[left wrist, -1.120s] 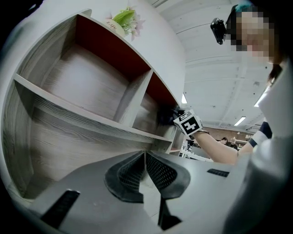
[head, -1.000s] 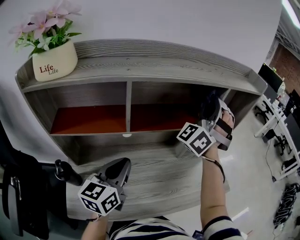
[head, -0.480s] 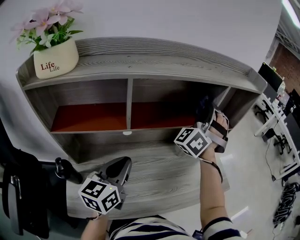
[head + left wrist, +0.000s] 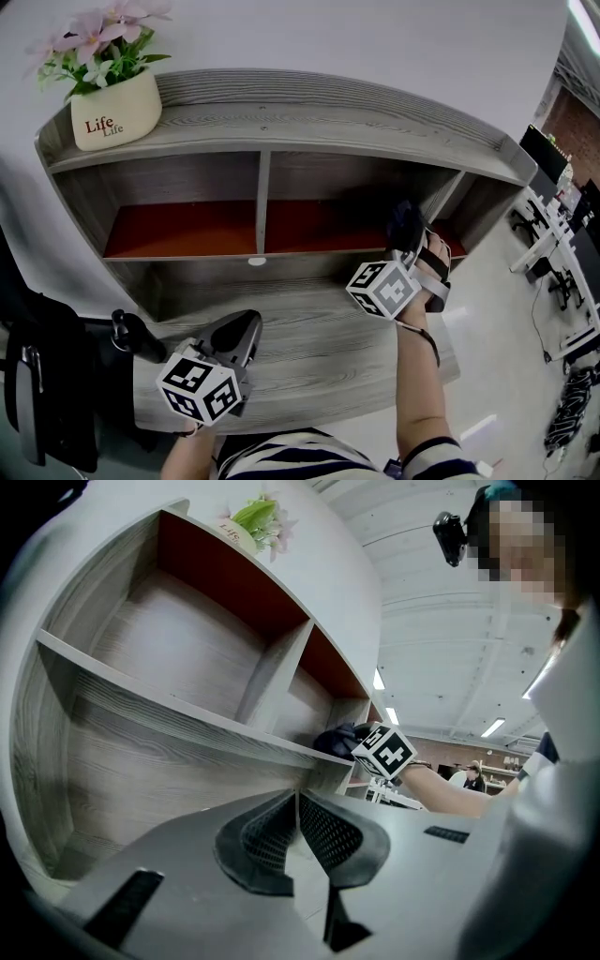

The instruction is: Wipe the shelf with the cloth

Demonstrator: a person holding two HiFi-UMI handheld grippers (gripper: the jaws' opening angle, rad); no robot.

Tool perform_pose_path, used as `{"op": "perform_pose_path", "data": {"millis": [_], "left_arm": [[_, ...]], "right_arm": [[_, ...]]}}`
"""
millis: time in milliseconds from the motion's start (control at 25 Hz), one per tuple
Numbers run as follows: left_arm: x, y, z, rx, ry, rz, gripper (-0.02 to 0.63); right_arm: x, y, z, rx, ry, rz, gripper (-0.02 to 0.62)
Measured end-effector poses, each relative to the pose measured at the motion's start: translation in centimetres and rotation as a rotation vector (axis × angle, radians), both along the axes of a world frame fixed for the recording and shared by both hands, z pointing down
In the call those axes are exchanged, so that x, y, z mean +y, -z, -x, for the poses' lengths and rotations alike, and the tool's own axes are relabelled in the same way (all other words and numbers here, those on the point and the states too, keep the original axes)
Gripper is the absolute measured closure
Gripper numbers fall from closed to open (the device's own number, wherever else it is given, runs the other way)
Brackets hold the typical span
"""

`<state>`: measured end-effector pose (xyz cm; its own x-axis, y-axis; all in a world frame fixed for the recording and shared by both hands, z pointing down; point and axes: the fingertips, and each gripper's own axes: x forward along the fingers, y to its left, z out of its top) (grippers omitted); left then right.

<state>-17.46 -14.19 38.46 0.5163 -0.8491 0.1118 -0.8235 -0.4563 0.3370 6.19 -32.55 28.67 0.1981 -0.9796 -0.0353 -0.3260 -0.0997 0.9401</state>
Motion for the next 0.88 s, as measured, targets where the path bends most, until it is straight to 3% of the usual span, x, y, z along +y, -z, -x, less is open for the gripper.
{"op": "perform_pose_path", "data": {"millis": [280, 480, 880], "left_arm": [[0.2, -0.1, 0.1, -0.016, 0.008, 0.009, 0.581], [0.3, 0.0, -0.1, -0.021, 0.011, 0.008, 0.581], [0.1, 0.7, 0.1, -0.022, 0.036, -0.004, 0.581]], "right_arm": [[0.5, -1.7, 0.6, -0.149, 0.069, 0.084, 0.523], [0.7, -1.7, 0.5, -0.341, 0.135, 0.091, 0.523], [2.6, 1.1, -0.2, -0.696, 0.254, -0.030, 0.523]]}}
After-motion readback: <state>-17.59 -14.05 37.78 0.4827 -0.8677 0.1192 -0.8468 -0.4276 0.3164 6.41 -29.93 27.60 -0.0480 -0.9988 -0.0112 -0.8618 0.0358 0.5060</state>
